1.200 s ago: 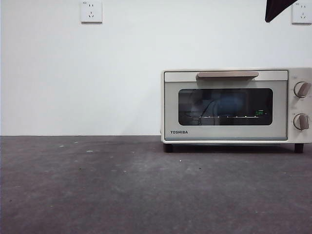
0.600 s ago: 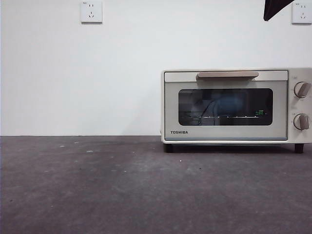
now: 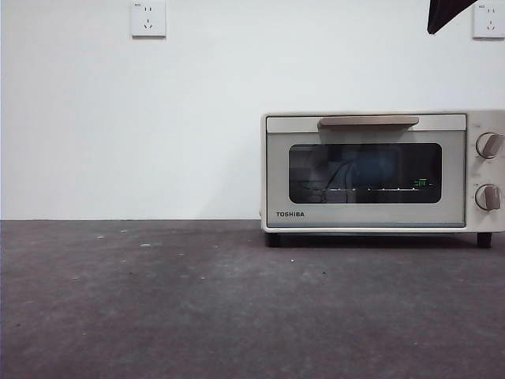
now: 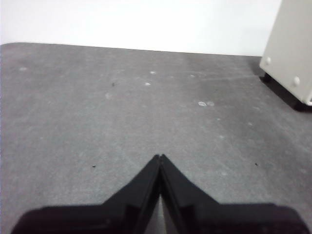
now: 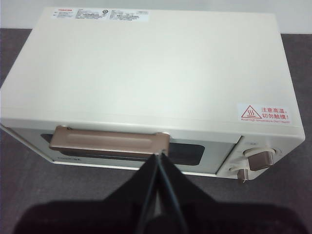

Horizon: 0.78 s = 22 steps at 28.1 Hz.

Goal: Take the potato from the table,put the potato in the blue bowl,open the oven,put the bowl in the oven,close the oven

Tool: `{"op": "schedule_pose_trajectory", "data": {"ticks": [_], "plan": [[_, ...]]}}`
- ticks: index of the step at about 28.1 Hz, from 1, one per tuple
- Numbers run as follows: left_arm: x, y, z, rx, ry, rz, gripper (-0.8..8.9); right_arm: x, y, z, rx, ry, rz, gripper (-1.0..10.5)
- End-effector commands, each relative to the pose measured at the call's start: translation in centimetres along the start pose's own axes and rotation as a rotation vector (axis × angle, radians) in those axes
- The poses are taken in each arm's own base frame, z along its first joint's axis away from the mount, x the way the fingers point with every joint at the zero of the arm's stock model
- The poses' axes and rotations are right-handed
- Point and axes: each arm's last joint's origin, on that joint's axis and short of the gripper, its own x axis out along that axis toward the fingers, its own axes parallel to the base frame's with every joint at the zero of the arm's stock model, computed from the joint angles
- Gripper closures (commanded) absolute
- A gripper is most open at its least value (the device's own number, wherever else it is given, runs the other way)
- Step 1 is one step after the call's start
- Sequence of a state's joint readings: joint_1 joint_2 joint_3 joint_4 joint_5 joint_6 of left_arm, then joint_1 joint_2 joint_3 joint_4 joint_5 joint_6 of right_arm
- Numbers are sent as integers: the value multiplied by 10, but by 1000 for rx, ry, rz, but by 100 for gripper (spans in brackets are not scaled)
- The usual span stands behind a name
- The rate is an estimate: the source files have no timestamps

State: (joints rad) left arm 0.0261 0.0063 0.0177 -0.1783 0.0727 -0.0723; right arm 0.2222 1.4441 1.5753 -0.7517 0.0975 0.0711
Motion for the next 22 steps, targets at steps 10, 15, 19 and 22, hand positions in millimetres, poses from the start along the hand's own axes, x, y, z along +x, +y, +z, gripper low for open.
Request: {"op": "schedule_pose_trajectory", "data": {"ticks": [10,15,19,22], "plan": [[1,1,-2,56,-5,3,818,4,0,-2,7,5,-1,945],[1,1,-2,56,-5,3,817,4,0,-2,7,5,-1,945],[1,1,-2,56,-5,3,818,4,0,-2,7,5,-1,945],[1,1,-2,56,-5,3,818,4,0,-2,7,5,-1,945]]}}
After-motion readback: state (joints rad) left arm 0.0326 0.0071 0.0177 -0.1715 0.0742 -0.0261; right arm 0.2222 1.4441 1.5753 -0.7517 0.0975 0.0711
